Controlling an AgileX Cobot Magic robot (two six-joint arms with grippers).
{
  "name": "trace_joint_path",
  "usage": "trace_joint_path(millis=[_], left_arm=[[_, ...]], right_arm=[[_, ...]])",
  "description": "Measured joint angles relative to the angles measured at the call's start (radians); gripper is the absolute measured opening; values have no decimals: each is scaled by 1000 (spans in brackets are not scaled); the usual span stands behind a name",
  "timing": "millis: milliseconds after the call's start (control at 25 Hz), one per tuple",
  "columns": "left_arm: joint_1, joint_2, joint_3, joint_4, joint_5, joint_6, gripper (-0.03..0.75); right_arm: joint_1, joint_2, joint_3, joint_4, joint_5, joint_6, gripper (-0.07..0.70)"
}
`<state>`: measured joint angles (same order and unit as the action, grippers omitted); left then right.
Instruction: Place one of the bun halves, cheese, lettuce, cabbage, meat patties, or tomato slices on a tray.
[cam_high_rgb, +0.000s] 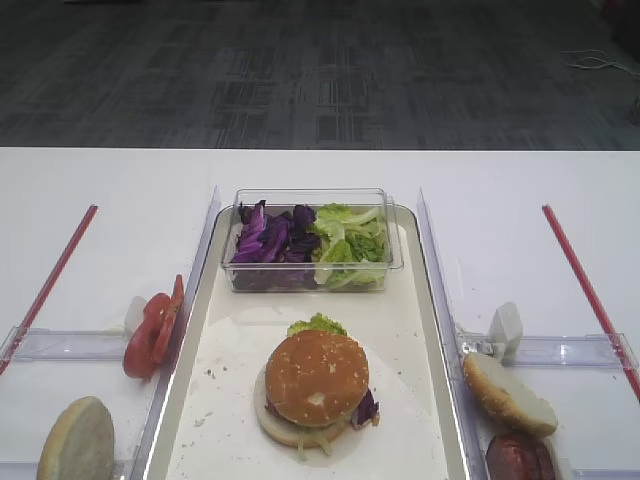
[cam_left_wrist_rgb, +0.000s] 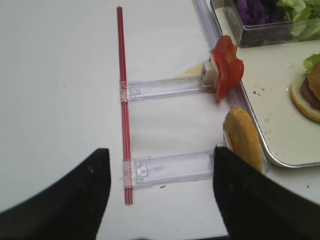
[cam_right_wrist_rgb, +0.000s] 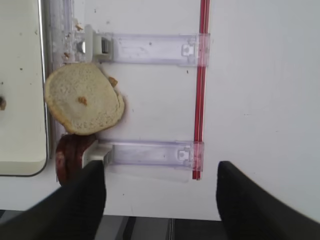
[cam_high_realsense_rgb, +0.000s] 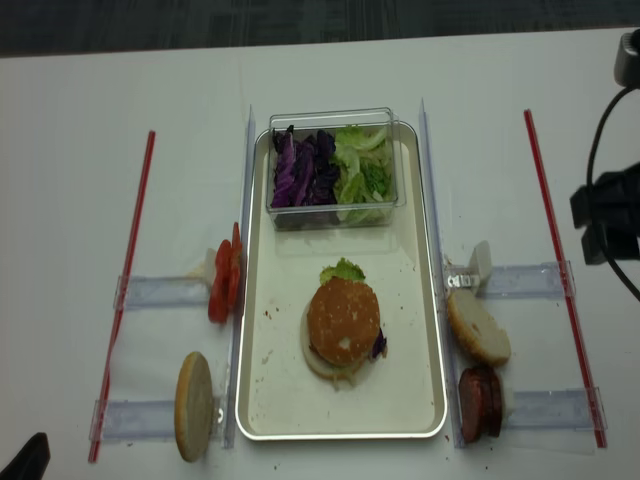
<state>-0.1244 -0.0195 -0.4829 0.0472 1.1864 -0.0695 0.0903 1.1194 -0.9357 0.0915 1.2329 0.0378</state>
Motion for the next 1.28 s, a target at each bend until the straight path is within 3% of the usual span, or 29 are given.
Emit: trace_joint_path(millis=[920, 1280], left_arm=[[0, 0, 0, 0, 0, 0, 422], [0, 0, 0, 0, 0, 0, 422]], right_arm=[[0, -866, 259, -2, 40, -29, 491], [0, -1099, 368, -2, 47, -47, 491]])
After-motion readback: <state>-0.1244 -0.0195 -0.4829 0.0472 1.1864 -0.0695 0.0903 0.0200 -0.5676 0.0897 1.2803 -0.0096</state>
